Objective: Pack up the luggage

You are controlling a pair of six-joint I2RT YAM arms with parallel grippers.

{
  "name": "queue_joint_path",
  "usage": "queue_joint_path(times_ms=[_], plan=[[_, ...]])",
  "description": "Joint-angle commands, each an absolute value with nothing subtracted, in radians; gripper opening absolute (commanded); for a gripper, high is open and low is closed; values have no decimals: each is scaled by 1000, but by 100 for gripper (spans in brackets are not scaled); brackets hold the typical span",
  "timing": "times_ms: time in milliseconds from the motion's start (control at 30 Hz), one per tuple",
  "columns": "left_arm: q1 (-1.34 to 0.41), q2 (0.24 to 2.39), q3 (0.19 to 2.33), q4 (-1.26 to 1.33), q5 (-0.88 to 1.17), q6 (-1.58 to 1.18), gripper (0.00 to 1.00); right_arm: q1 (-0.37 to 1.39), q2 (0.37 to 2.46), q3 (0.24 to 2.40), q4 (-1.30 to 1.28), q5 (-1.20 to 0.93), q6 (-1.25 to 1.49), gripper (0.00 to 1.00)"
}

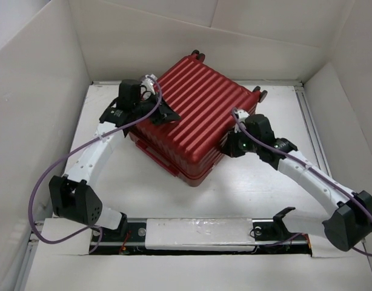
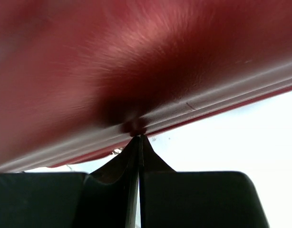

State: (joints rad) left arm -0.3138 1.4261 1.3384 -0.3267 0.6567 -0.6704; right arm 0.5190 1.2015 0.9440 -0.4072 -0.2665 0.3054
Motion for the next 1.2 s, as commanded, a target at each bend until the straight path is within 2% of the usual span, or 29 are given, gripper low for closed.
queue_joint_path(times_ms=[0, 33, 67, 100, 167, 233, 333, 400, 567, 667, 800, 933, 1167], plan=[[-227, 1350, 1466, -438, 472, -646, 4, 523, 1120, 988, -267, -256, 305, 7], [-186, 1350, 1483, -452, 471, -637, 12, 514, 1103, 988, -282, -243, 305, 8], [-93, 1341, 1496, -434, 471, -637, 27, 514, 1086, 974, -297, -230, 305, 8], [-56, 1350, 1521, -434, 442, -637, 33, 514, 1051, 956, -310, -230, 305, 8], [30, 1399, 1534, -402, 351, -624, 40, 514, 1014, 916, -324, -221, 305, 8], [60, 1469, 1584, -402, 332, -624, 40, 505, 965, 888, -333, -212, 318, 8], [69, 1664, 1731, -446, 354, -577, 30, 505, 942, 867, -363, -212, 328, 8], [69, 1751, 1794, -483, 415, -552, 29, 505, 942, 867, -373, -212, 328, 8], [69, 1965, 1925, -541, 468, -532, 7, 505, 951, 847, -376, -212, 328, 8], [60, 2055, 1959, -574, 454, -502, 0, 505, 980, 847, -351, -202, 354, 8], [23, 2118, 1971, -607, 502, -439, 0, 528, 1029, 825, -292, -193, 383, 8], [-3, 2109, 1879, -615, 670, -402, 0, 574, 1098, 825, -233, -193, 416, 7], [-129, 1818, 1528, -467, 797, -441, 0, 634, 1144, 845, -137, -184, 448, 7]])
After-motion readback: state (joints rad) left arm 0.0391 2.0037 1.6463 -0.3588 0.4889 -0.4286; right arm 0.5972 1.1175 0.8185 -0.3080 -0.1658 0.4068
